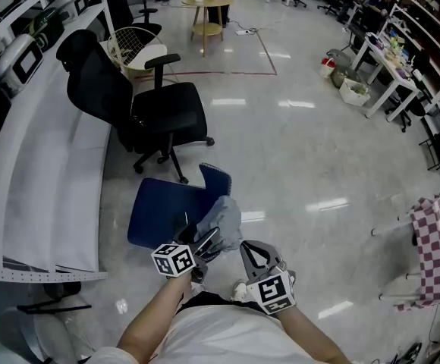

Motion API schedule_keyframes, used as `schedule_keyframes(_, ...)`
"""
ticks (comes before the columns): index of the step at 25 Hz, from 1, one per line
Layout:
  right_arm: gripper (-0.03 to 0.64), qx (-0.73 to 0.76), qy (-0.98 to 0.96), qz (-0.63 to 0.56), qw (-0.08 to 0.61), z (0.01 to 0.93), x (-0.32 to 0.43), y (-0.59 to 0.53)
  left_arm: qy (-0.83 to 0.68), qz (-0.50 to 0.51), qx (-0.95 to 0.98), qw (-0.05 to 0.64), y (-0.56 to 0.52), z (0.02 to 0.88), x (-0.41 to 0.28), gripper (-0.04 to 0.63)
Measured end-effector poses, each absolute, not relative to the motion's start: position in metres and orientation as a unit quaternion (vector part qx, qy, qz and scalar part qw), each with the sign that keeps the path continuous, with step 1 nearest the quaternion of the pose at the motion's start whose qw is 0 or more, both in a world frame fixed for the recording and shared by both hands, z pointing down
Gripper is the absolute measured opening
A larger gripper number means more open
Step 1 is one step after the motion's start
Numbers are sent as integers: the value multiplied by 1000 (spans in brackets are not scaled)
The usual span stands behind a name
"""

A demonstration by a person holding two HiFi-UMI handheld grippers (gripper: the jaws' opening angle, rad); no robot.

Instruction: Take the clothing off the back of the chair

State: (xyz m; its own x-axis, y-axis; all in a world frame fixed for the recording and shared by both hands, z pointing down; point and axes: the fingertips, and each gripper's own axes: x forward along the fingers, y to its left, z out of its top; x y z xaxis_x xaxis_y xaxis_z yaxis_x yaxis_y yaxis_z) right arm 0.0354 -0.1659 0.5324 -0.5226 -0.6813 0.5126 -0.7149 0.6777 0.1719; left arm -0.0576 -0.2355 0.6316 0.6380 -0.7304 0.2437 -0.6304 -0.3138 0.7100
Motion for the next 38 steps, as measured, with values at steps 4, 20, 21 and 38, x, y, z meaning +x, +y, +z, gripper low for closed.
schedule_keyframes(4, 17, 406, -868, 33, 282, 533, 38, -167, -403, -29, 814, 417, -238, 641, -49, 471)
schedule_keyframes(20, 17, 429, -851, 53, 297, 540, 53, -163, -357, 33, 808, 468, -251, 685, -26, 537)
schedule_keyframes(21, 17, 431, -851, 53, 297, 540, 53, -163, -362, 35, 809, 462, -252, 686, -27, 537)
schedule_keyframes(38, 17, 434, -850, 57, 293, 541, 57, -161, -393, -7, 797, 458, -247, 685, -31, 450)
